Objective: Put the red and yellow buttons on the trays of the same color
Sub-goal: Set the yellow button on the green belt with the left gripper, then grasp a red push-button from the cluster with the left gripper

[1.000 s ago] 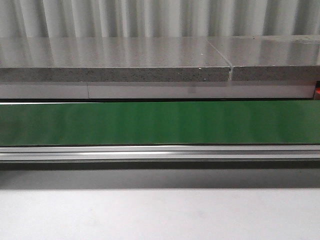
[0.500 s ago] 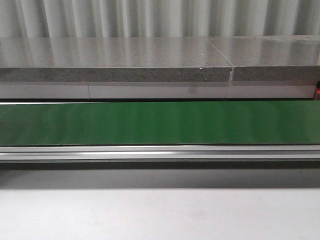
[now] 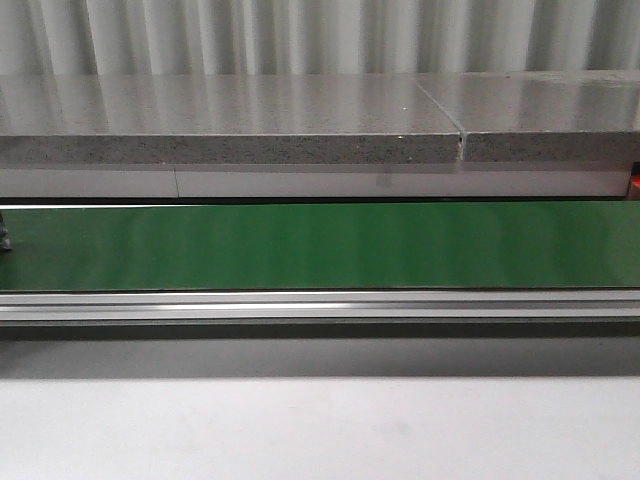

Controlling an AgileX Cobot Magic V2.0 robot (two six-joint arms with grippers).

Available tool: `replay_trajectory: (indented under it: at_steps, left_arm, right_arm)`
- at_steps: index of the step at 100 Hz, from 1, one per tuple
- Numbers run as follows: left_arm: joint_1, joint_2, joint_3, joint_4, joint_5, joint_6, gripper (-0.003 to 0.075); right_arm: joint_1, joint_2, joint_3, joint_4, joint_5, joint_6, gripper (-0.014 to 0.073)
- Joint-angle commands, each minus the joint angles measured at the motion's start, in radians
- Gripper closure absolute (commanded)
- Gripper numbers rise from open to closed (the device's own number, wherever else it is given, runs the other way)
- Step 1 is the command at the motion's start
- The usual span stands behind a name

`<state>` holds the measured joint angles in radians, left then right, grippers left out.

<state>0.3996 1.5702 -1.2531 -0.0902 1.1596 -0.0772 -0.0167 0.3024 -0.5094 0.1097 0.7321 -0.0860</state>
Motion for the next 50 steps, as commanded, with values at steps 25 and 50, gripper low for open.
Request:
replay_trajectory:
  at_steps: [25, 50]
  left_arm:
    - [0.053, 0.003, 0.001, -0.004, -0.052, -0.016, 0.0219]
    - [0.053, 0.069, 0.001, -0.022, -0.053, -0.016, 0.0219]
  right_arm:
    - [0.001, 0.005, -0.026, -0.003, -0.066, -0.010, 0.0682]
    - [0.001, 0.005, -0.026, -0.003, -0.065, -0.010, 0.0682]
